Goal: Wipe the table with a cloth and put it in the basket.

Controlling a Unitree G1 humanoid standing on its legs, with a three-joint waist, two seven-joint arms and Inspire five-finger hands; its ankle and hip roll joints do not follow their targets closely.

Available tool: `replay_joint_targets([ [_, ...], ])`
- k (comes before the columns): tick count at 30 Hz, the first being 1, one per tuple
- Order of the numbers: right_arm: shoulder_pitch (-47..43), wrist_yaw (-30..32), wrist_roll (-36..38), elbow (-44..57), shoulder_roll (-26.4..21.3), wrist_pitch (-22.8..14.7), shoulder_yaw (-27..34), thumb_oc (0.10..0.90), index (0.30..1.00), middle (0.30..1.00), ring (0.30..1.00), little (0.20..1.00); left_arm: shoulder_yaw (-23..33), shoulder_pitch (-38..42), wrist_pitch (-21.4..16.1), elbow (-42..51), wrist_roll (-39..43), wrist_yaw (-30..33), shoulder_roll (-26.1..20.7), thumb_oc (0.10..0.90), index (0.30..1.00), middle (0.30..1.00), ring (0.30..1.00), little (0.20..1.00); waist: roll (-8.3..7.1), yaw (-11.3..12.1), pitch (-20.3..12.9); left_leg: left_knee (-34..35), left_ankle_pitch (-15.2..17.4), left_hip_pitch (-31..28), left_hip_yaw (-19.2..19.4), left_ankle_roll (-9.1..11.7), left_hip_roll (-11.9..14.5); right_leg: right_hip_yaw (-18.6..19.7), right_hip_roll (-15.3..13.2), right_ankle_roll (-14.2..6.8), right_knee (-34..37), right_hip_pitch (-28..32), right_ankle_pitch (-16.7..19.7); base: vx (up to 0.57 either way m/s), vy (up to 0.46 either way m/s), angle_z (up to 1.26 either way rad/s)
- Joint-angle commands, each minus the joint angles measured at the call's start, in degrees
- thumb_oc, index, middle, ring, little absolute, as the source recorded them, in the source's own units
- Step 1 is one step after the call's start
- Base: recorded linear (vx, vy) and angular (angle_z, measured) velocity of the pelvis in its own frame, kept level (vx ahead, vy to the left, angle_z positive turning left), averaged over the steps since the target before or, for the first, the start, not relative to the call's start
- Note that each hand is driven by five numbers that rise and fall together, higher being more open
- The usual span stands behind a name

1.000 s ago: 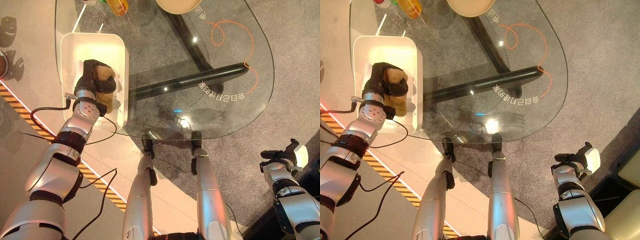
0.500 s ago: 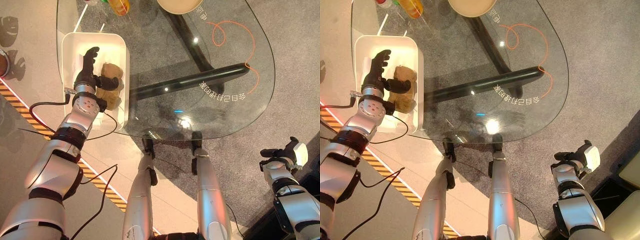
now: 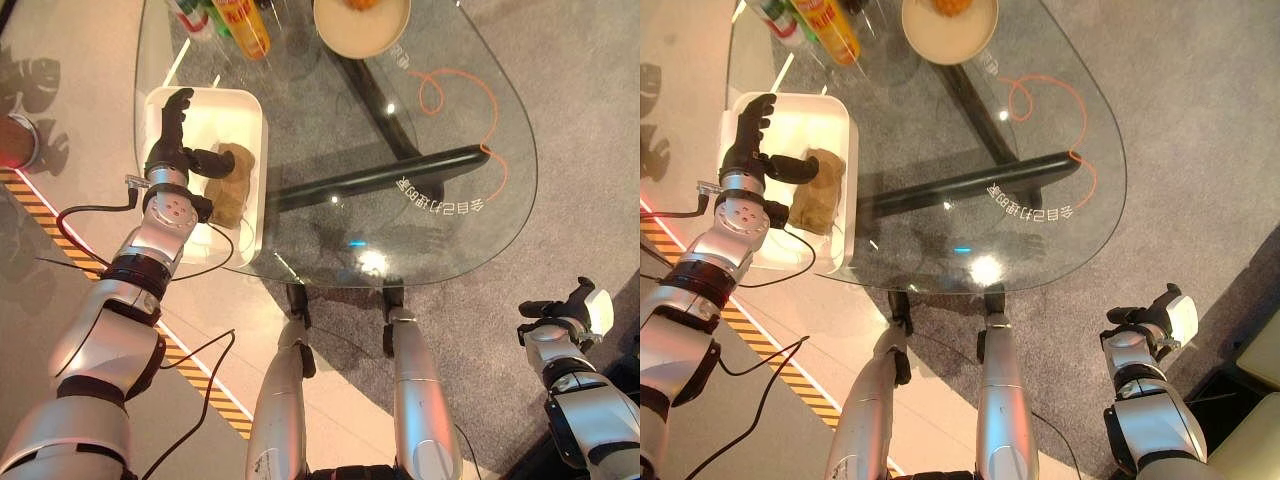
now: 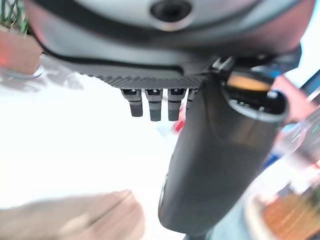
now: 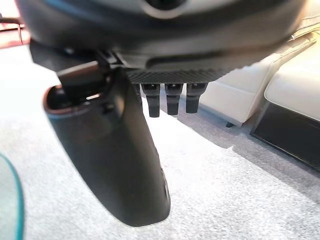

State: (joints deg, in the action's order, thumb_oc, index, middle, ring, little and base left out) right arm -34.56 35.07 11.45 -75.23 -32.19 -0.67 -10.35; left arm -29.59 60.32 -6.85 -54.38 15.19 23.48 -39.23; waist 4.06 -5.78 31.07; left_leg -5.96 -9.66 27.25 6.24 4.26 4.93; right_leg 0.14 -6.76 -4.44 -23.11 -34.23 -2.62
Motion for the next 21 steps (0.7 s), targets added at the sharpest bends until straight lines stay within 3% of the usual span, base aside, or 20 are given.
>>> replay_joint_targets([
  [1,4.8,1.6,1.6,-2.0,-2.0,-1.4,1.3,0.800,0.900,0.900,0.900,0.900,8.0,1.7,-7.8,5.4,3.3,6.8,-8.0,0.800,0.900,0.900,0.900,0.900,-0.99,0.7,-1.3,-3.8,8.7,-5.7,-2.6,-0.7,-2.3,-1.7,0.1,-1.6,8.8,7.5,3.8,0.02,-0.073,-0.04],
  [5,11.3,0.9,1.3,-1.7,-1.4,-3.2,4.7,0.800,0.900,0.900,0.900,0.900,14.8,-7.7,-10.7,11.0,5.5,5.8,-10.0,0.800,0.900,0.900,0.900,0.900,-0.66,2.6,-5.8,2.4,7.7,-12.5,-2.9,0.0,-2.5,-3.2,-0.9,-2.1,15.0,15.4,4.9,0.07,-0.076,-0.04],
  [9,17.3,-0.6,0.6,-1.8,-1.0,-3.6,7.5,0.800,0.900,0.900,0.900,0.900,21.8,-17.2,-11.3,12.9,7.7,3.7,-11.0,0.800,0.900,0.900,0.900,0.900,-0.37,3.6,-11.5,7.8,6.8,-18.6,-3.2,0.7,-2.5,-4.1,-1.4,-2.4,20.9,22.9,5.8,0.09,-0.039,0.11],
  [10,17.5,-0.7,0.5,-1.8,-1.0,-3.6,7.5,0.800,0.900,0.900,0.900,0.900,22.1,-17.8,-11.3,12.9,7.9,3.5,-11.0,0.800,0.900,0.900,0.900,0.900,-0.31,3.6,-11.7,8.1,6.7,-19.0,-3.2,0.7,-2.5,-4.1,-1.4,-2.4,21.3,23.4,5.9,0.07,-0.019,0.03],
  [17,24.2,-1.4,-0.9,-2.6,1.8,-3.8,10.0,0.800,0.900,0.900,0.900,0.900,31.0,-30.6,-11.8,11.6,11.1,0.5,-8.6,0.800,0.900,0.900,0.900,0.900,-0.24,5.0,-18.6,11.0,6.7,-24.5,-3.6,0.9,-2.0,-6.3,-1.9,-2.8,25.1,30.7,6.2,0.04,-0.029,0.20],
  [18,25.9,-0.9,-1.2,-2.8,3.2,-3.3,10.3,0.800,0.900,0.900,0.900,0.900,33.5,-35.2,-12.8,10.1,10.6,-1.2,-6.6,0.800,0.900,0.900,0.900,0.900,-0.53,6.0,-21.0,11.0,7.1,-25.7,-3.6,1.1,-1.7,-7.2,-2.0,-2.9,26.2,33.0,6.1,0.09,-0.027,0.06],
  [21,27.6,-0.5,-1.3,-2.7,4.1,-2.9,10.4,0.800,0.900,0.900,0.900,0.900,35.7,-39.8,-13.1,8.6,10.5,-2.8,-4.5,0.800,0.900,0.900,0.900,0.900,-0.70,6.3,-22.8,11.0,7.5,-26.9,-4.0,1.1,-1.4,-7.9,-1.9,-2.8,27.2,35.1,5.9,0.06,-0.016,0.05],
])
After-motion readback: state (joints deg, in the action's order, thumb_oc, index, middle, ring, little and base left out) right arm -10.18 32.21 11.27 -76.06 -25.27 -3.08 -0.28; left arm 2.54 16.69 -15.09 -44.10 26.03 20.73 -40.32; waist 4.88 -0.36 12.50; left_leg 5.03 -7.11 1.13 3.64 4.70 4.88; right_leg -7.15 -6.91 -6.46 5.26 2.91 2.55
